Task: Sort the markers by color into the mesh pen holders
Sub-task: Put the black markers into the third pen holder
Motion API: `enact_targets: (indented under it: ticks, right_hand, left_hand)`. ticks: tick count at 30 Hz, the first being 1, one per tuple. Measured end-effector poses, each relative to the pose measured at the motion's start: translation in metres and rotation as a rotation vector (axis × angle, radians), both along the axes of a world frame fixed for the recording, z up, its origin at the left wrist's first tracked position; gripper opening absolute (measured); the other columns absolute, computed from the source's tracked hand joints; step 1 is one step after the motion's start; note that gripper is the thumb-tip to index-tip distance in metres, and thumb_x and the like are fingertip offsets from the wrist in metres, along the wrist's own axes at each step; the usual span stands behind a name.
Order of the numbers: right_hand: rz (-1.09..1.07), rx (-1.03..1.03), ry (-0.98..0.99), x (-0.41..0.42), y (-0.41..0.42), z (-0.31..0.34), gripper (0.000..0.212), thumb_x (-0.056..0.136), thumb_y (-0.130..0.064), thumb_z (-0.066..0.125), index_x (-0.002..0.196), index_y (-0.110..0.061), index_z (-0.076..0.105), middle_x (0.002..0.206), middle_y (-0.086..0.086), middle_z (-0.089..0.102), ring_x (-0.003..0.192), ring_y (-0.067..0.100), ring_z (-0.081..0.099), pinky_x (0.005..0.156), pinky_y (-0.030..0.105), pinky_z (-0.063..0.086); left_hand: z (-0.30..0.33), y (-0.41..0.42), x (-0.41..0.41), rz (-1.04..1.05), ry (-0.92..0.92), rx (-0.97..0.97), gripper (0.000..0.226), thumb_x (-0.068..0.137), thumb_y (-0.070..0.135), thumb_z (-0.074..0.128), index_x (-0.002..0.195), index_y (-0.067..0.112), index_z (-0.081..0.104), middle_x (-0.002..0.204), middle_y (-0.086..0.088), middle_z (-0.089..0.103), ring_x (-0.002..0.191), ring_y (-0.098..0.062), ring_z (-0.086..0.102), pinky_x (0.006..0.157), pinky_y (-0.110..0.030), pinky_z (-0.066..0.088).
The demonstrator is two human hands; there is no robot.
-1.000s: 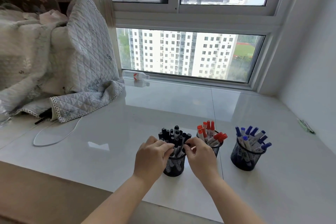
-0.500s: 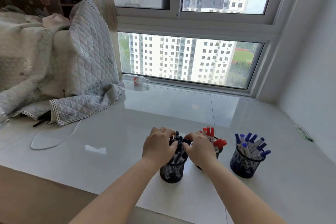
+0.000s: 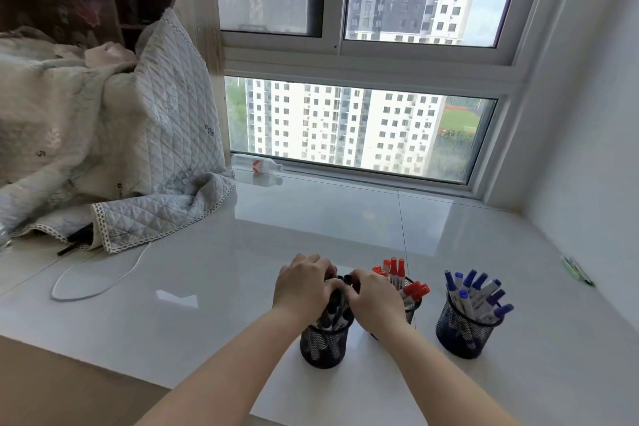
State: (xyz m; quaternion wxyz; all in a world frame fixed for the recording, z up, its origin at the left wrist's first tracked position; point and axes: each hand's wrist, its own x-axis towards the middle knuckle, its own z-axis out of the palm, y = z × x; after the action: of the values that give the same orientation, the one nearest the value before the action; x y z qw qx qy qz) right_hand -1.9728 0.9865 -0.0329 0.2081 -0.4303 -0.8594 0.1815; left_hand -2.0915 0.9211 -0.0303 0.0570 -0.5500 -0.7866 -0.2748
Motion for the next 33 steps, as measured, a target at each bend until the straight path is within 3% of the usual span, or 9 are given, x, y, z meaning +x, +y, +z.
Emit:
enact_targets:
  ticks: [4,8,13,16,19,24,28,31,33]
  right_hand:
    - [-0.029,0.089,0.278,0.006,-0.003,0.010,0.022,0.093,-0.034,0.048,0.102,-0.016,0.056,0.083,-0.006,0.060,0.074,0.014,0.058,0.062,0.028,0.043]
    - [0.009,0.150,0.401,0.013,-0.001,0.028,0.018,0.093,-0.030,0.051,0.098,-0.014,0.058,0.076,-0.011,0.057,0.070,0.011,0.057,0.066,0.029,0.048]
    - [-0.031,0.052,0.620,0.022,0.003,0.048,0.014,0.093,-0.029,0.050,0.095,-0.017,0.055,0.070,-0.011,0.058,0.065,0.014,0.059,0.060,0.029,0.048]
    - [-0.096,-0.029,0.752,0.028,0.003,0.054,0.011,0.093,-0.028,0.049,0.089,-0.018,0.053,0.069,-0.002,0.062,0.061,0.014,0.058,0.051,0.021,0.046]
    - [-0.162,-0.246,0.915,0.032,0.005,0.054,0.012,0.092,-0.021,0.047,0.091,-0.012,0.054,0.070,0.005,0.065,0.059,0.016,0.059,0.049,0.020,0.047]
    - [-0.222,-0.800,1.218,0.034,0.005,0.046,0.009,0.092,-0.006,0.043,0.092,-0.006,0.052,0.073,0.009,0.066,0.064,0.020,0.061,0.060,0.029,0.053]
    - [-0.177,-1.057,1.304,0.031,-0.001,0.031,0.006,0.093,-0.004,0.046,0.095,-0.004,0.051,0.082,0.011,0.064,0.070,0.018,0.058,0.051,0.019,0.054]
    - [-0.108,-1.118,1.300,0.029,-0.003,0.028,0.009,0.092,-0.002,0.048,0.094,-0.010,0.052,0.085,0.009,0.066,0.074,0.016,0.059,0.057,0.023,0.053]
    - [-0.066,-1.064,1.220,0.028,-0.004,0.028,0.012,0.091,0.000,0.051,0.093,-0.012,0.052,0.087,0.008,0.068,0.080,0.016,0.061,0.066,0.026,0.050]
  left_hand:
    - [0.009,-0.009,-0.006,0.001,-0.079,0.205,0.022,0.091,0.038,0.051,0.098,0.018,0.058,0.098,0.007,0.055,0.092,-0.014,0.053,0.076,-0.025,0.038]
    - [0.031,-0.016,-0.014,0.010,-0.155,0.402,0.017,0.091,0.026,0.055,0.094,0.009,0.056,0.092,0.003,0.049,0.071,-0.013,0.050,0.066,-0.025,0.036]
    - [0.049,-0.028,-0.028,0.010,-0.315,0.540,0.014,0.092,0.024,0.052,0.092,0.011,0.050,0.082,-0.001,0.061,0.067,-0.019,0.061,0.063,-0.031,0.047]
    - [0.049,-0.034,-0.035,0.108,-0.415,0.649,0.012,0.094,0.025,0.050,0.090,0.014,0.047,0.070,0.005,0.062,0.059,-0.001,0.062,0.055,-0.016,0.047]
    - [0.046,-0.035,-0.043,0.222,-0.739,0.759,0.013,0.096,0.024,0.046,0.092,0.012,0.047,0.074,0.005,0.059,0.052,0.005,0.061,0.048,-0.010,0.047]
    - [0.036,-0.037,-0.048,0.316,-1.490,0.879,0.018,0.099,0.022,0.040,0.093,0.009,0.051,0.081,-0.004,0.056,0.064,-0.008,0.060,0.053,-0.019,0.053]
    - [0.028,-0.044,-0.042,0.264,-1.975,0.912,0.023,0.098,0.013,0.042,0.080,0.003,0.052,0.058,-0.007,0.064,0.047,-0.010,0.063,0.046,-0.021,0.055]
    - [0.023,-0.048,-0.037,0.106,-2.188,0.875,0.014,0.096,0.010,0.047,0.088,0.000,0.052,0.070,-0.012,0.064,0.049,-0.013,0.066,0.048,-0.023,0.056]
    - [0.022,-0.049,-0.034,0.034,-2.188,0.807,0.011,0.093,0.009,0.052,0.090,-0.001,0.054,0.079,-0.010,0.059,0.053,-0.013,0.067,0.048,-0.021,0.055]
